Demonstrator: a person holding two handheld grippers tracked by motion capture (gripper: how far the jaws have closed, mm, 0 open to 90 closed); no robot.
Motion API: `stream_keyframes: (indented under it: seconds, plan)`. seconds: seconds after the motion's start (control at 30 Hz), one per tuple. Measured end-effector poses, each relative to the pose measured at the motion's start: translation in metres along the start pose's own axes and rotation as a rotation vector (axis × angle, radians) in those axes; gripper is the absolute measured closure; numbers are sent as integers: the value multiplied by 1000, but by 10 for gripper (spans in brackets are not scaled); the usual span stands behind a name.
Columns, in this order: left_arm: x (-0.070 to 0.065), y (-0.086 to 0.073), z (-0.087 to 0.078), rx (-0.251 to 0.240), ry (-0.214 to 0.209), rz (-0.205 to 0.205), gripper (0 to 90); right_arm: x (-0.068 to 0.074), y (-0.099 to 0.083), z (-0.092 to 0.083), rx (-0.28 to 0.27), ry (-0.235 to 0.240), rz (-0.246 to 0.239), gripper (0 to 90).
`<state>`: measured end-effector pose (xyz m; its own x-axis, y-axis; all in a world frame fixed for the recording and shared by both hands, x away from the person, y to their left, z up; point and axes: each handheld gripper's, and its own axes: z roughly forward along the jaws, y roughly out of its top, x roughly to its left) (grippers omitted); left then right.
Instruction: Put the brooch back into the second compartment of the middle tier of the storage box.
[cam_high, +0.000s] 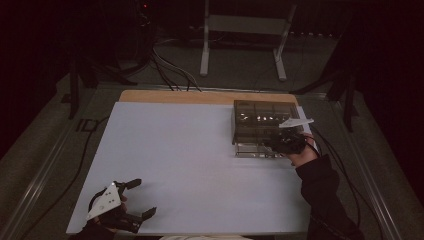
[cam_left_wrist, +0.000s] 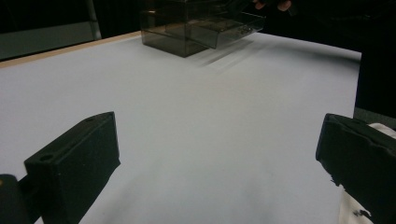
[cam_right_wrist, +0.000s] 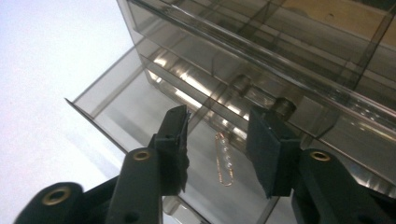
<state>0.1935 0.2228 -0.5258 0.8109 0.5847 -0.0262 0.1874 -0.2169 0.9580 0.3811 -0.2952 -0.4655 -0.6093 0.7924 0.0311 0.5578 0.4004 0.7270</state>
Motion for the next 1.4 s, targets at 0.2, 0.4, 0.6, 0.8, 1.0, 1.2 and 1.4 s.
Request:
stream_keyframes:
  seconds: [0.2, 0.4, 0.6, 0.8, 1.0, 1.2, 1.4]
  plan:
    - [0, 0, 0, -2, 1, -1, 5, 7, 4, -5, -29, 30, 9, 437]
    - [0, 0, 0, -1, 1, -1, 5, 15, 9, -10, -44, 43, 1, 323]
    - [0, 0, 0, 1, 1, 1, 5, 24, 15, -12, -69, 64, -7, 108]
    - [0, 0, 0, 1, 0, 0, 5, 29, 15, -10, -76, 90, -7, 26]
    - [0, 0, 0, 2, 1, -1, 5, 38, 17, -8, -95, 113, -23, 0]
    - [0, 0, 0, 4, -1, -1, 5, 49, 22, -9, -111, 130, -48, 0]
    - [-1, -1, -1, 7, -1, 2, 5, 61, 26, -10, -120, 158, -73, 0]
